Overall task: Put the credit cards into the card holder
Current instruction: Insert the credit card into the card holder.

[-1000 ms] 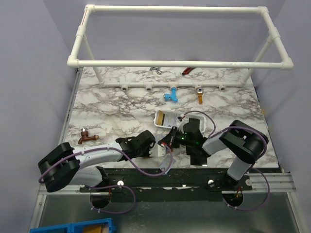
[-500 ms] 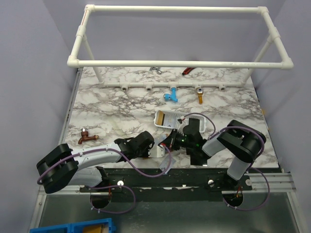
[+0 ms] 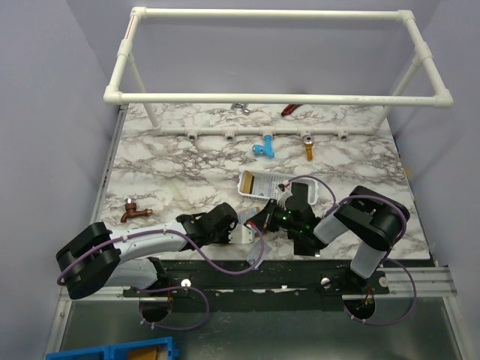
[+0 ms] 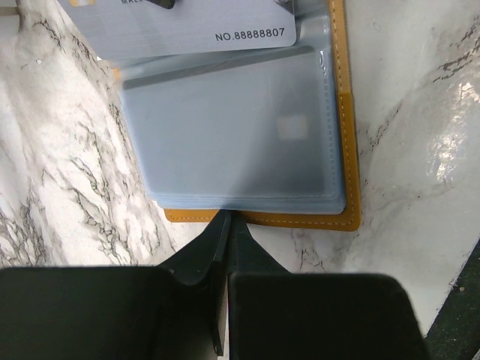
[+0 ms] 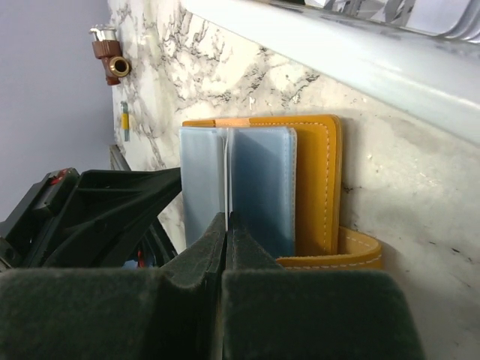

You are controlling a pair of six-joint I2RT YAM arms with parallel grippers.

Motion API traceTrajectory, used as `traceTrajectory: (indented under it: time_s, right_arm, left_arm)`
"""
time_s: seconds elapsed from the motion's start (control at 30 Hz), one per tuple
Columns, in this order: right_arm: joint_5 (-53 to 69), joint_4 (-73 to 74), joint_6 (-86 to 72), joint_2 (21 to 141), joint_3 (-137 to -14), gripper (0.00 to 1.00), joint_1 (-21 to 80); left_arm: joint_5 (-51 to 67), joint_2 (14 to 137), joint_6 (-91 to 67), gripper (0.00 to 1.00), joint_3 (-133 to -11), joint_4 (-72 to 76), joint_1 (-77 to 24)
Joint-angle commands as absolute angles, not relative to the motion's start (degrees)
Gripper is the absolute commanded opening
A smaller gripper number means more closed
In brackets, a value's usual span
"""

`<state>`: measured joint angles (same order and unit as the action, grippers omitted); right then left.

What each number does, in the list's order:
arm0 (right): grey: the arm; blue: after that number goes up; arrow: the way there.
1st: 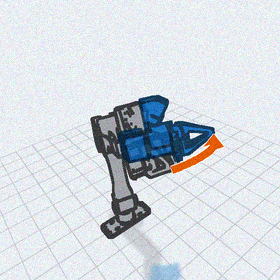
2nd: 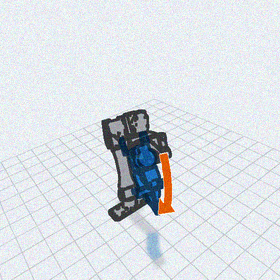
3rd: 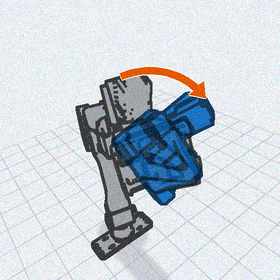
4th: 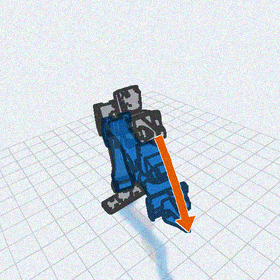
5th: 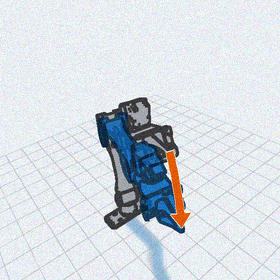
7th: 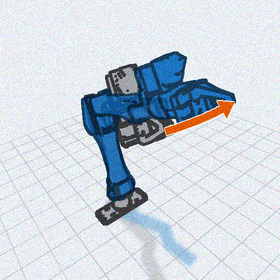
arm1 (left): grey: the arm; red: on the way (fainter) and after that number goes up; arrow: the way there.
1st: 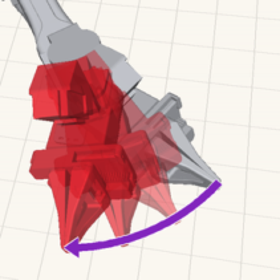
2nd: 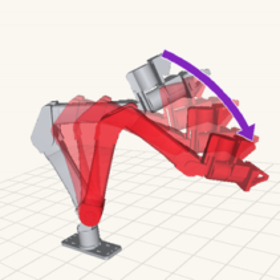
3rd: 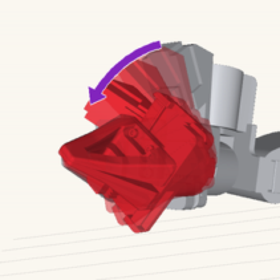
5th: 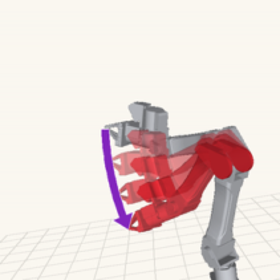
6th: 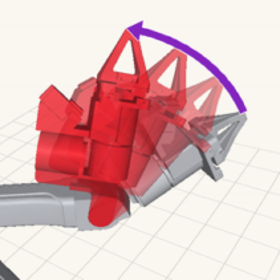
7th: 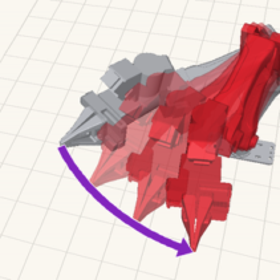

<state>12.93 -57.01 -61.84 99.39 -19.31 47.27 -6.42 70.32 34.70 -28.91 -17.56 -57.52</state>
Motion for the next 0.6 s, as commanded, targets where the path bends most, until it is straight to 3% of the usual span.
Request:
traceTrajectory:
  time_s: [0.0, 0.57]
  right_arm:
    - [12.8, -62.0, -62.9, 102.1, -19.1, 0.01, 47.6]
    - [14.9, -66.3, -64.9, 104.7, -18.8, 0.01, 47.6]
  left_arm:
    - [-4.3, 71.1, 35.0, 0.0, -27.0, -19.4, -57.8]
    - [-4.3, 71.6, 34.8, 0.0, -27.7, -20.1, -57.8]
